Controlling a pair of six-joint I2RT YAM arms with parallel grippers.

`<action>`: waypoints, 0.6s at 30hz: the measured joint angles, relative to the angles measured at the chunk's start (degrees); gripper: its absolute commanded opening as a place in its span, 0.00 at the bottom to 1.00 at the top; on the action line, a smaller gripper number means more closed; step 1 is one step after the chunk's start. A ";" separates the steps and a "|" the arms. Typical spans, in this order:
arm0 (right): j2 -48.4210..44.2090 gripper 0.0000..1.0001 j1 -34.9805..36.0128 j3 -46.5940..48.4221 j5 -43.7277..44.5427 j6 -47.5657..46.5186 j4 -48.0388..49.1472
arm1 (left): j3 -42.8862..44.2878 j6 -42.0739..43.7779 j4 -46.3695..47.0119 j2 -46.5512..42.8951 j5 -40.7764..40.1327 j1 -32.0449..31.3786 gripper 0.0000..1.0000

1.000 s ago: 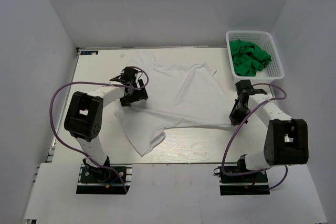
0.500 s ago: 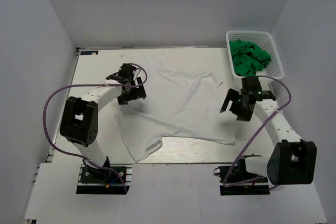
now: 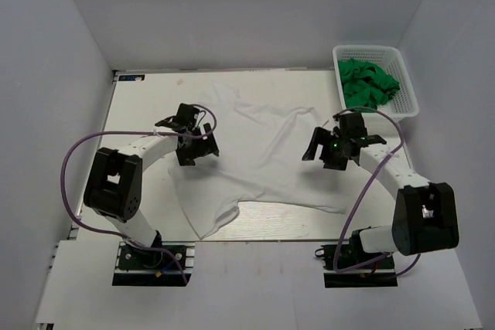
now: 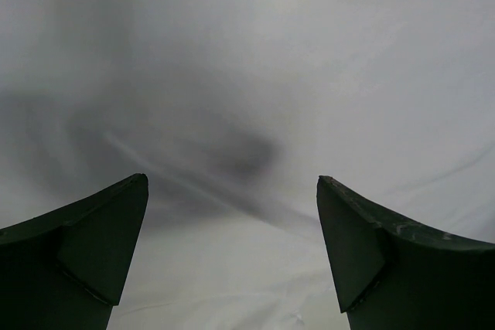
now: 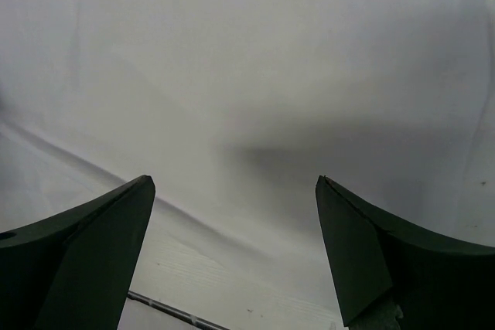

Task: Fold and stack the t-shirts
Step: Flatten out the tshirt

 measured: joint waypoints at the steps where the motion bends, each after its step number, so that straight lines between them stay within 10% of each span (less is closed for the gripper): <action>1: 0.70 0.90 0.79 -0.85 0.07 -0.02 0.26 | -1.09 -0.28 -0.09 0.00 0.17 0.00 1.00; 18: 7.87 0.90 16.85 -4.59 -0.66 -0.76 7.37 | -4.09 -5.33 -11.72 0.07 -16.33 3.08 1.00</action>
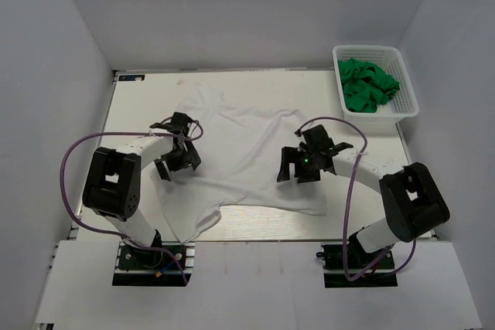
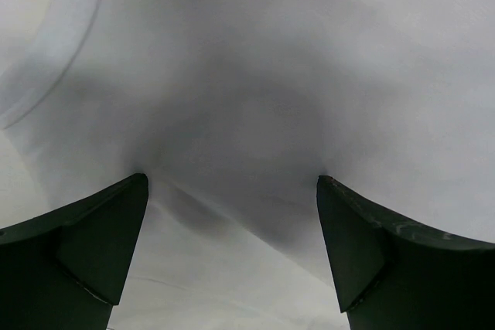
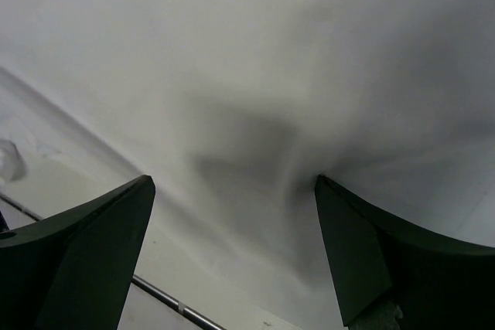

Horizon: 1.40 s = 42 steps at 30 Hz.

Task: Fold and stack the t-shirts
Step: Flatten out the tshirt

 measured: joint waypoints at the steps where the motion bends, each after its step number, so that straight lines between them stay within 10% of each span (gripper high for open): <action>1: 0.31 0.90 1.40 0.33 -0.70 -0.33 -0.02 | 0.44 -0.13 -1.03 0.22 -1.11 0.37 1.00; 12: 1.68 0.90 4.09 16.70 10.78 -0.07 -8.09 | 15.56 4.22 0.63 1.07 -5.35 1.11 1.00; 30: 33.14 0.89 -10.27 45.99 26.49 0.94 -16.09 | 28.04 8.48 6.01 21.92 -2.93 0.79 1.00; 37: 36.79 0.59 -12.15 48.09 25.38 0.66 -13.42 | 27.80 9.11 6.16 22.03 -2.75 0.87 1.00; 42: 37.70 0.10 -13.44 48.59 24.04 -0.44 -10.97 | 27.71 9.51 6.21 22.14 -2.78 0.87 1.00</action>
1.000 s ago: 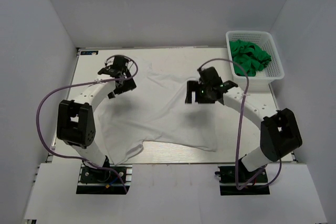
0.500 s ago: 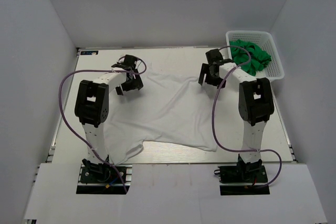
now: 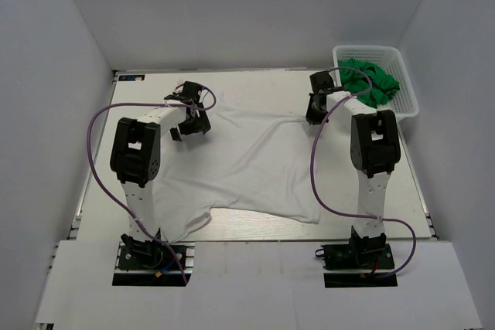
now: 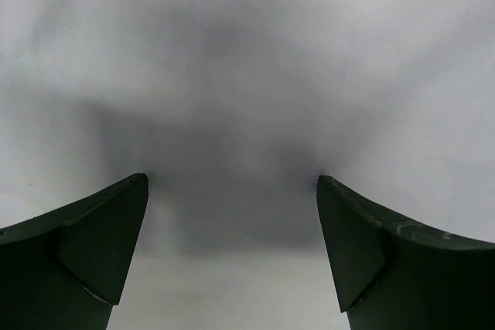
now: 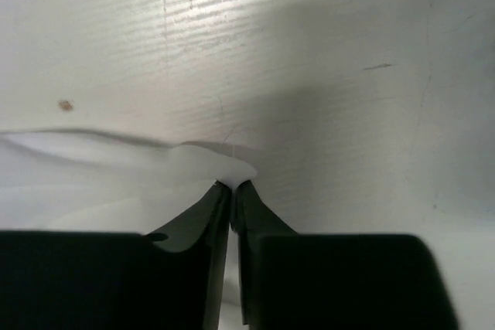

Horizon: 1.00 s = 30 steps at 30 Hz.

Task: Fold and stack the t-shirts
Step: Flatten out the tshirt

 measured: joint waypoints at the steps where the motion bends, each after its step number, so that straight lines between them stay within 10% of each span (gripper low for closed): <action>1: 0.00 0.01 -0.13 -0.02 -0.33 -0.39 0.63 | 0.00 0.11 0.02 0.00 0.00 0.00 1.00; 18: -0.02 0.00 0.13 12.28 1.81 -14.64 -0.46 | 0.00 2.01 1.68 0.37 0.02 -0.17 1.00; 22: 0.17 0.60 0.15 15.45 3.69 -16.31 -2.16 | 0.13 2.36 2.29 0.52 0.17 -0.17 1.00; 30: 5.03 0.90 0.11 22.47 4.28 -17.07 -6.58 | 2.62 3.26 1.70 1.11 0.17 -0.17 1.00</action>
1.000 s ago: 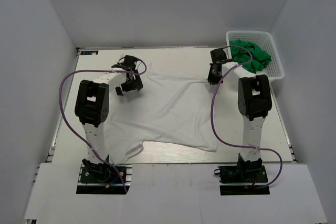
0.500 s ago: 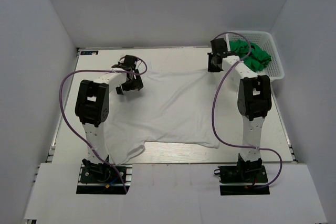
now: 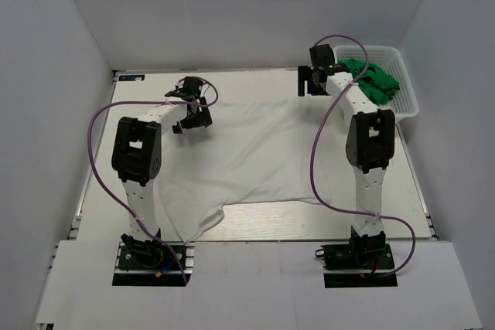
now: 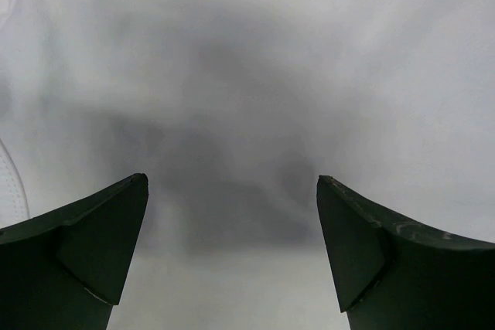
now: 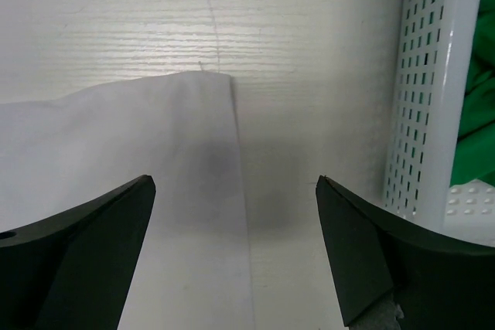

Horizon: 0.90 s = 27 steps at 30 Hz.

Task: Fold and stack the t-shirts
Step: Flatten out the tshirt

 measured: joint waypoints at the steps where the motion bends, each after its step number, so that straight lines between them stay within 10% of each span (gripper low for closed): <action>1: -0.02 0.90 0.00 0.00 -0.87 -0.02 -0.33 | 0.46 0.20 0.00 0.00 0.04 0.00 1.00; 27: 1.60 0.90 1.11 -9.05 -16.50 3.82 1.09 | 10.93 0.39 1.73 8.41 -4.09 1.14 1.00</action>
